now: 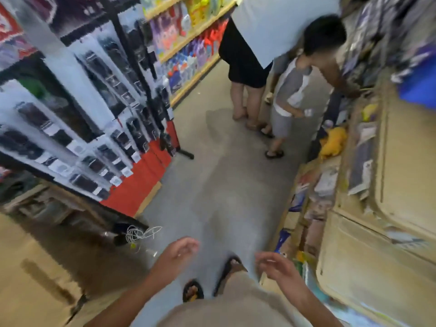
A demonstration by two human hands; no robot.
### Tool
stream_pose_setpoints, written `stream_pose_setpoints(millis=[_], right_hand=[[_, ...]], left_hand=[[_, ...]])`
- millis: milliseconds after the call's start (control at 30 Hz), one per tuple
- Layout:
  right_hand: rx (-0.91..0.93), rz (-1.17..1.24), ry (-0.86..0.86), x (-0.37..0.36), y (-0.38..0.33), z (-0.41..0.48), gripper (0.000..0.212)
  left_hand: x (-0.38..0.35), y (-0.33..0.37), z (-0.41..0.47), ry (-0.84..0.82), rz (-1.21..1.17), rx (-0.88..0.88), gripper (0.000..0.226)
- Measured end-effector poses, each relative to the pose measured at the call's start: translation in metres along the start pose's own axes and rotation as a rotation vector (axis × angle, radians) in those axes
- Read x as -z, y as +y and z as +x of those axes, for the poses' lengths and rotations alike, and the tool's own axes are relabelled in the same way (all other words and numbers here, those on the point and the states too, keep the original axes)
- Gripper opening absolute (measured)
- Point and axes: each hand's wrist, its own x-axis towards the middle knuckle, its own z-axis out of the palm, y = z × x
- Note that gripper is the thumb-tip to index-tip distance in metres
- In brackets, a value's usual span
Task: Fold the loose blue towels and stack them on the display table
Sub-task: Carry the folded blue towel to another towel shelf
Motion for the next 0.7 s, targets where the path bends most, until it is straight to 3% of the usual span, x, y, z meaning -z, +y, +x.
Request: stream_pose_setpoints(millis=[100,267,467,600,700], right_hand=[[-0.031,0.073,0.087,0.015,-0.015,0.032,0.014],[-0.004,0.186,0.078,0.056,-0.071,0.119,0.016],[0.145,0.077,0.069,0.132,-0.164,0.213,0.019],[0.173,0.081,0.158,0.184,-0.200,0.229,0.021],[0.209,0.095,0.234,0.225,-0.220,0.229,0.022]], left_hand=[[-0.008,0.036,0.064,-0.092,0.033,-0.030,0.013],[-0.027,0.067,0.142,-0.160,0.117,-0.022,0.016],[-0.058,0.138,0.230,-0.169,0.194,-0.023,0.041],[-0.101,0.224,0.295,-0.278,0.275,-0.103,0.024],[-0.147,0.296,0.350,-0.463,0.355,-0.243,0.017]])
